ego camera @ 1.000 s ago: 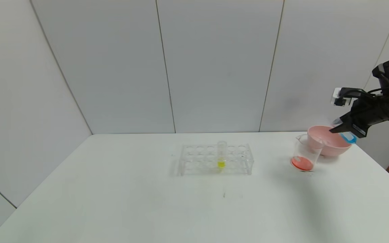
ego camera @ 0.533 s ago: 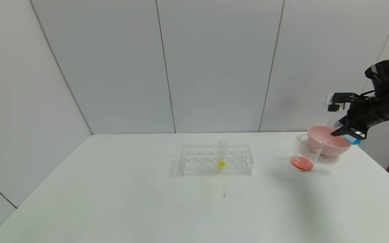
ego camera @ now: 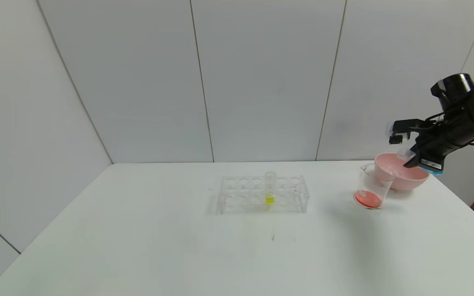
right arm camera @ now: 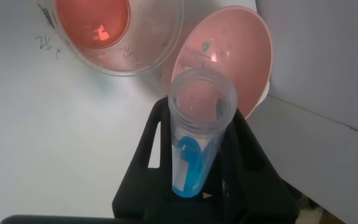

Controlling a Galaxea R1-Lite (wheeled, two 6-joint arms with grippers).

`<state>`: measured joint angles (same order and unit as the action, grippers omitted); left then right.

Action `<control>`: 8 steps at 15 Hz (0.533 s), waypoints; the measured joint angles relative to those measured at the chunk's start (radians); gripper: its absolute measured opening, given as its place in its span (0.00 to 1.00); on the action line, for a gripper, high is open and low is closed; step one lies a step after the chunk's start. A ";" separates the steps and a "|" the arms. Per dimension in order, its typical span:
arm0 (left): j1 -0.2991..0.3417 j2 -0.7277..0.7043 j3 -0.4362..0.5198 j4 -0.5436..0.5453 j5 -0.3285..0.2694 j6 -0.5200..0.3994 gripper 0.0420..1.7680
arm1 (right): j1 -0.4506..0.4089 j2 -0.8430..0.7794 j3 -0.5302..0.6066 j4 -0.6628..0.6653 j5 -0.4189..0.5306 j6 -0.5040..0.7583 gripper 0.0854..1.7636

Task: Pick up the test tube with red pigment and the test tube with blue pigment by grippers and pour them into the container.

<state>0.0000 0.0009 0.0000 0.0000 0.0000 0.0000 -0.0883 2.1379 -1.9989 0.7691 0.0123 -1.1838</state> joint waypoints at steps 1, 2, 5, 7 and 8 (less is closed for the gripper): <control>0.000 0.000 0.000 0.000 0.000 0.000 1.00 | 0.009 0.001 0.000 -0.001 -0.014 -0.004 0.25; 0.000 0.000 0.000 0.000 0.000 0.000 1.00 | 0.018 0.001 0.000 0.001 -0.017 -0.006 0.25; 0.000 0.000 0.000 0.000 0.000 0.000 1.00 | 0.044 0.008 -0.001 0.001 -0.042 -0.005 0.25; 0.000 0.000 0.000 0.000 0.000 0.000 1.00 | 0.064 0.011 -0.001 0.011 -0.110 -0.006 0.25; 0.000 0.000 0.000 0.000 0.000 0.000 1.00 | 0.075 0.012 -0.001 0.011 -0.128 -0.006 0.25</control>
<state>0.0000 0.0009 0.0000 0.0000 0.0000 0.0000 -0.0130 2.1500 -2.0002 0.7806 -0.1160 -1.1896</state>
